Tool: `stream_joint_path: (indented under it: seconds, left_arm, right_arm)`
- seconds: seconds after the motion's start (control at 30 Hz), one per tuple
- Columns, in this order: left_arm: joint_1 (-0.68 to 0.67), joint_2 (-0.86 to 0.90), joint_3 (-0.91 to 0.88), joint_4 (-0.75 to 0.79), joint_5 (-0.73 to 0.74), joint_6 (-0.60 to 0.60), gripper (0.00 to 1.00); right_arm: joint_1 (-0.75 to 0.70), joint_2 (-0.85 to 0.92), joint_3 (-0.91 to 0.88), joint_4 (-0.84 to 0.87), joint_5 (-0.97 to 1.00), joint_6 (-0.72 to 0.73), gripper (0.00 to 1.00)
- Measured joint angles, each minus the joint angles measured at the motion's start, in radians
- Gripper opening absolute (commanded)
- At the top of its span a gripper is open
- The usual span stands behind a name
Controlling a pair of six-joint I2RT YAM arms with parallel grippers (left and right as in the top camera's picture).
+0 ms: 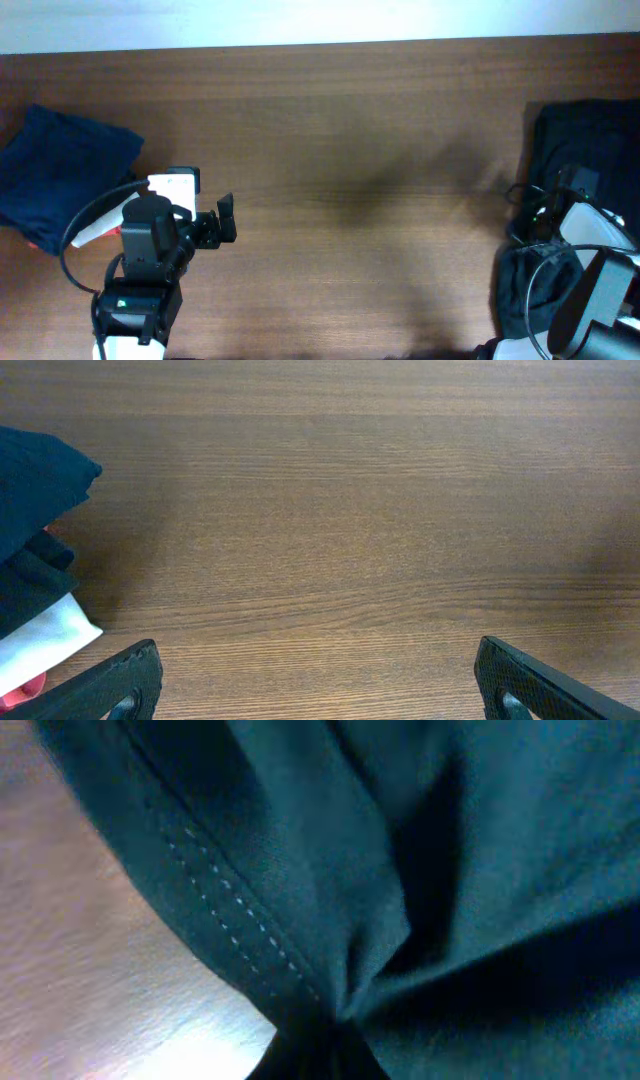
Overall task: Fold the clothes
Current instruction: 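Grasp the trousers with the right gripper and drag them toward center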
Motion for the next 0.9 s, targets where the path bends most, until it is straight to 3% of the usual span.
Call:
stream_joint_path:
  seconds: [0.1,0.17,0.27,0.3,0.33,0.4,0.47,0.6,0.73,0.9]
  left_arm:
    - [0.0,0.0,0.0,0.001,0.0,0.0,0.99]
    - [0.0,0.001,0.001,0.017,0.0,0.0,0.99]
    - [0.0,0.013,0.001,0.046,0.0,0.0,0.99]
    - [0.0,0.031,0.002,0.066,0.0,0.0,0.99]
    - [0.0,0.045,0.002,0.086,0.0,0.0,0.99]
    - [0.0,0.078,0.003,0.132,0.0,0.0,0.99]
    - [0.0,0.11,0.003,0.14,0.0,0.0,0.99]
    - [0.0,0.135,0.003,0.142,0.017,0.0,0.99]
    - [-0.003,0.164,0.004,0.18,0.175,-0.002,0.99]
    - [-0.116,0.367,0.006,0.265,0.294,-0.112,0.99]
  right_arm:
    - [0.015,0.002,0.039,-0.055,-0.33,-0.094,0.04]
    - [0.111,-0.001,0.142,-0.058,-0.578,-0.154,0.04]
    - [0.299,-0.012,0.201,0.102,-0.674,-0.148,0.07]
    - [0.373,-0.012,0.204,0.195,-0.678,-0.121,0.27]
    - [0.446,-0.012,0.206,0.278,-0.678,-0.09,0.38]
    - [0.563,-0.013,0.207,0.42,-0.672,-0.046,0.77]
    - [0.612,-0.015,0.21,0.417,-0.652,-0.019,0.99]
    - [0.52,-0.038,0.212,0.219,-0.548,-0.023,0.99]
    - [0.307,-0.131,0.215,-0.071,-0.412,-0.031,0.99]
    - [0.054,-0.157,0.214,-0.326,-0.311,-0.031,0.99]
